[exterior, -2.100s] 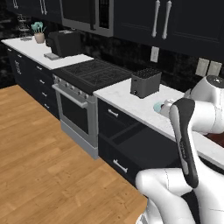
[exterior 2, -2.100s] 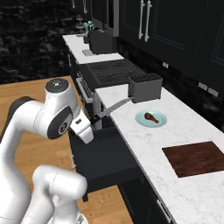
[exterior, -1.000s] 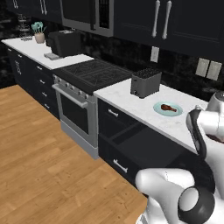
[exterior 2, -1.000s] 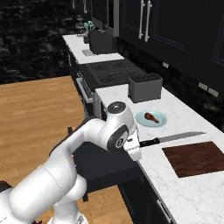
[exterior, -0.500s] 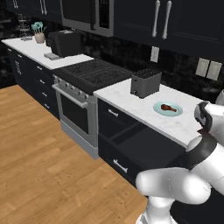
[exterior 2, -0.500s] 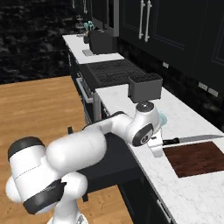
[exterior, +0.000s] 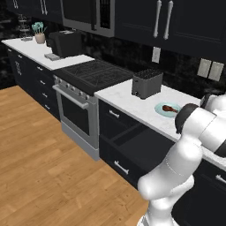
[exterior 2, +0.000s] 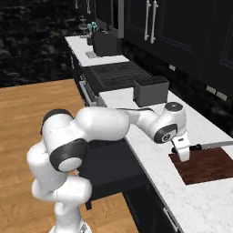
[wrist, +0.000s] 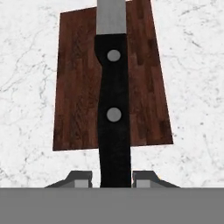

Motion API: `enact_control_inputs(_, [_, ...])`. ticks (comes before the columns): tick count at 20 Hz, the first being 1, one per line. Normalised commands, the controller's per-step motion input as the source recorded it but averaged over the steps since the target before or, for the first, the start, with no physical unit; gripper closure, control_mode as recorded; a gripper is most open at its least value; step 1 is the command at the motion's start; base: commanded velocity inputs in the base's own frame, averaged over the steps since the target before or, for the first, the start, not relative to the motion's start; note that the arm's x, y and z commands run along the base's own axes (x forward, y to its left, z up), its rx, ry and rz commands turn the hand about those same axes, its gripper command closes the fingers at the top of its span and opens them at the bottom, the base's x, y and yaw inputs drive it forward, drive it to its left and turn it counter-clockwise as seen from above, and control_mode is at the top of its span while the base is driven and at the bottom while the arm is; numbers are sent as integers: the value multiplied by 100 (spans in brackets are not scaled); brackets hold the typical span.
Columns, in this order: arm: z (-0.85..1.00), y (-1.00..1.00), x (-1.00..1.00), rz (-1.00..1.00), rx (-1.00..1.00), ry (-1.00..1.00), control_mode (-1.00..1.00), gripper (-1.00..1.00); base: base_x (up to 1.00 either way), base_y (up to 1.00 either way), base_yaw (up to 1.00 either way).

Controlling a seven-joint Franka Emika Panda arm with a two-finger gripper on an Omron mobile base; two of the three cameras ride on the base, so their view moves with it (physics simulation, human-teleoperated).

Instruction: Pick up the knife from the drawer and place it on the cutting board. Then place the meat from the plate to the cutting board.

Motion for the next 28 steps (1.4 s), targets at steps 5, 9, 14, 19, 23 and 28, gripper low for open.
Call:
enact_control_inputs(5, [-15, -56, 0, 14, 0, 1, -100, 100, 0, 0, 0])
enact_control_inputs(9, [-8, -22, -4, 10, 0, -2, -100, 100, 0, 0, 0])
enact_control_inputs(14, [-10, -17, -3, 2, 3, 0, -100, 100, 0, 0, 0])
enact_control_inputs(19, [-4, -18, 0, -4, 2, 0, -100, 100, 0, 0, 0])
enact_control_inputs(23, [-24, 0, -5, 0, 0, 0, -100, 100, 0, 0, 0])
enact_control_inputs(28, [-36, 0, -2, 0, -3, 0, -100, 100, 0, 0, 0])
